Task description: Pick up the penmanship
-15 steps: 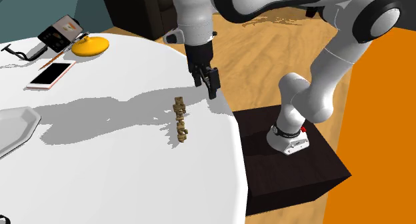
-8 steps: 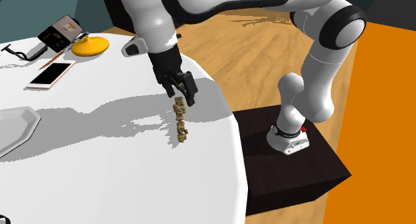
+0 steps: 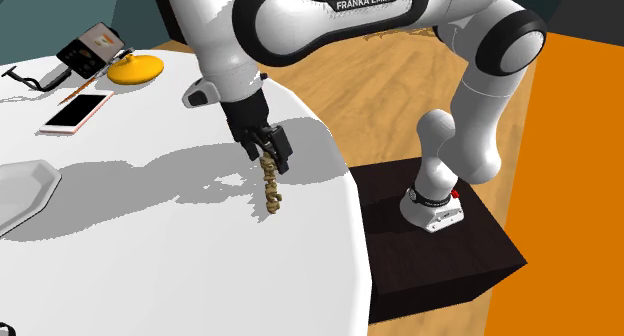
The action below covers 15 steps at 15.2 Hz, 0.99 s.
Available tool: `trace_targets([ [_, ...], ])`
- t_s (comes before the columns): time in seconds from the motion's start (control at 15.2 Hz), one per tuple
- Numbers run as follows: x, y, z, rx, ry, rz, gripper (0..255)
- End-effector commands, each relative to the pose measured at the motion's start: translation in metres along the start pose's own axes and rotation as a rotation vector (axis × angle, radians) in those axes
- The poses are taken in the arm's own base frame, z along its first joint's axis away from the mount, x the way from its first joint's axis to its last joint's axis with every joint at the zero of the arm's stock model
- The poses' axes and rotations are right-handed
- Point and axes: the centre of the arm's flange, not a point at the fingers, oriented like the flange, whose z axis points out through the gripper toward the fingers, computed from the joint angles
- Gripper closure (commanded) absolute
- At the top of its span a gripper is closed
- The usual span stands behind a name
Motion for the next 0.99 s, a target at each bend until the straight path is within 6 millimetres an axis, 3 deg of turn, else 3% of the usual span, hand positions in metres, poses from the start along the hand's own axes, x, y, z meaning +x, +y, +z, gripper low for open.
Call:
trace_targets([
  [0.0, 0.001, 0.001, 0.004, 0.000, 0.000, 0.000, 0],
  [0.07, 0.000, 0.001, 0.004, 0.000, 0.000, 0.000, 255],
  [0.66, 0.001, 0.001, 0.004, 0.000, 0.000, 0.000, 255],
  [0.92, 0.000, -0.005, -0.017, 0.000, 0.000, 0.000, 255],
])
